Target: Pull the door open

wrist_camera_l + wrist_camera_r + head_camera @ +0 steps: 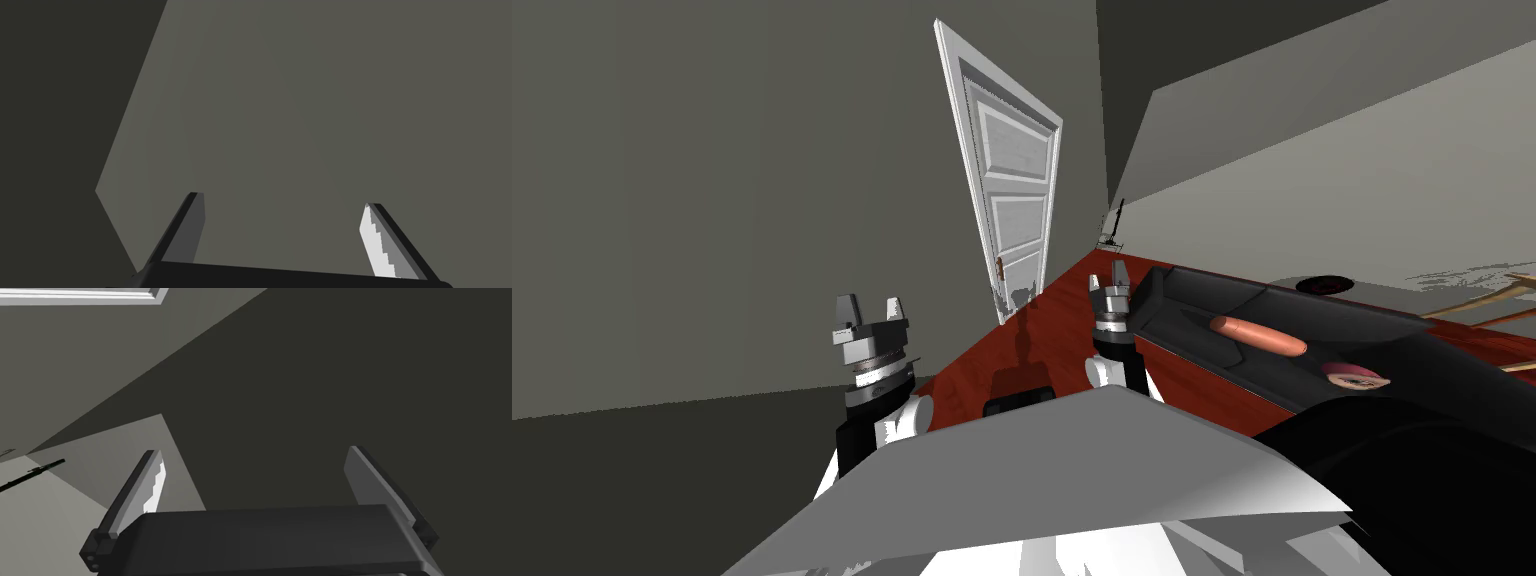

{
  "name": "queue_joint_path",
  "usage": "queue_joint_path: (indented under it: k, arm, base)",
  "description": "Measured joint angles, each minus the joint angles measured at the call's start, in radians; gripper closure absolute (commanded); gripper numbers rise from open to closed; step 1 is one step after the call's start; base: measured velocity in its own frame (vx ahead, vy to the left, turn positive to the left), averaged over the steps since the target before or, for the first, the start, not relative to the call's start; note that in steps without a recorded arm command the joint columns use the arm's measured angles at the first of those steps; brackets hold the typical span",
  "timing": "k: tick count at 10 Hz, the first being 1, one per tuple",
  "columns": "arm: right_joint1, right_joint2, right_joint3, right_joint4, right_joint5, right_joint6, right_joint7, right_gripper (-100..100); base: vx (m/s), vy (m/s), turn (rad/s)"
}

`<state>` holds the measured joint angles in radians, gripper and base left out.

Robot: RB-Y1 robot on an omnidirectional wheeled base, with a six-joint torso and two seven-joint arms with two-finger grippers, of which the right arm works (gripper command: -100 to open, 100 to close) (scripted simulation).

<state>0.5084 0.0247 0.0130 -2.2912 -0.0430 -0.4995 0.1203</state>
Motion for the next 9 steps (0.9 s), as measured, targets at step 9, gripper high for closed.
queue_joint_path:
  k: [9]
  arm:
    - [-0.07,-0.075,0.099,0.166,-0.106,-0.059,-0.176,-100]
  base:
    - [0.094,-0.001,0.063]
